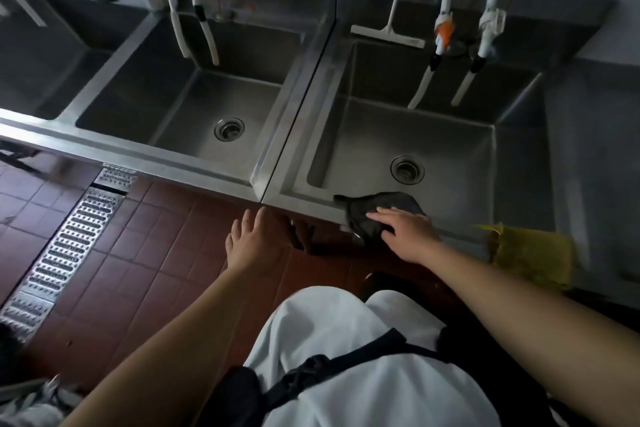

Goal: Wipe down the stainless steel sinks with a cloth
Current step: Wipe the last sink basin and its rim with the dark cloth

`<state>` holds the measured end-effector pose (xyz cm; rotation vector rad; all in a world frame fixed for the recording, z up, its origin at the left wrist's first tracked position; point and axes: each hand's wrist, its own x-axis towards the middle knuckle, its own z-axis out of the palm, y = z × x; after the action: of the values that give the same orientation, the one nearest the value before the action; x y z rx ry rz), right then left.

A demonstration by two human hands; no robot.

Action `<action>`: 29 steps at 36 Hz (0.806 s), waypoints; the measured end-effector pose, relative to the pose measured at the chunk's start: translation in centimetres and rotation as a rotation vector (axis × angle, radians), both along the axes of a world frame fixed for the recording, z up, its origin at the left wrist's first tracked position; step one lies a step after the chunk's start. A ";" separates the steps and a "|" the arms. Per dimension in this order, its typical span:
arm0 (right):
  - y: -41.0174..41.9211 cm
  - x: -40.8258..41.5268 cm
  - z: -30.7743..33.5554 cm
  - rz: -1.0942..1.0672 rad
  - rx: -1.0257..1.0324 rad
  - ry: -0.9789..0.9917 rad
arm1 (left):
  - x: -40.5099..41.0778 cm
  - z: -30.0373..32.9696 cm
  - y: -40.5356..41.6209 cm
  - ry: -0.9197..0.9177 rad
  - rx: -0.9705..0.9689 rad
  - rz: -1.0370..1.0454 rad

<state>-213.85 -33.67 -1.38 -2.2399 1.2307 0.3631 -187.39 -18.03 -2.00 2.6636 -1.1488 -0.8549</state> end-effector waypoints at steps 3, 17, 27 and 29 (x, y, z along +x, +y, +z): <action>-0.9 -1.1 0.4 0.051 0.024 0.051 | 0.2 0.2 -2.0 -0.007 -0.001 -0.009; -4.0 11.9 -2.9 0.474 0.079 -0.056 | 1.4 0.8 -1.1 -0.060 0.293 0.043; -4.7 14.5 -4.4 0.581 0.068 -0.184 | 1.2 1.7 -2.4 -0.057 0.135 0.259; -4.9 14.0 -4.4 0.581 0.072 -0.204 | 0.6 1.6 -2.9 -0.060 0.107 0.262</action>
<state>-199.81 -38.58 -5.80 -2.4655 0.4389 0.3730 -186.77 -20.96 -0.41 2.8590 -0.7592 -0.8157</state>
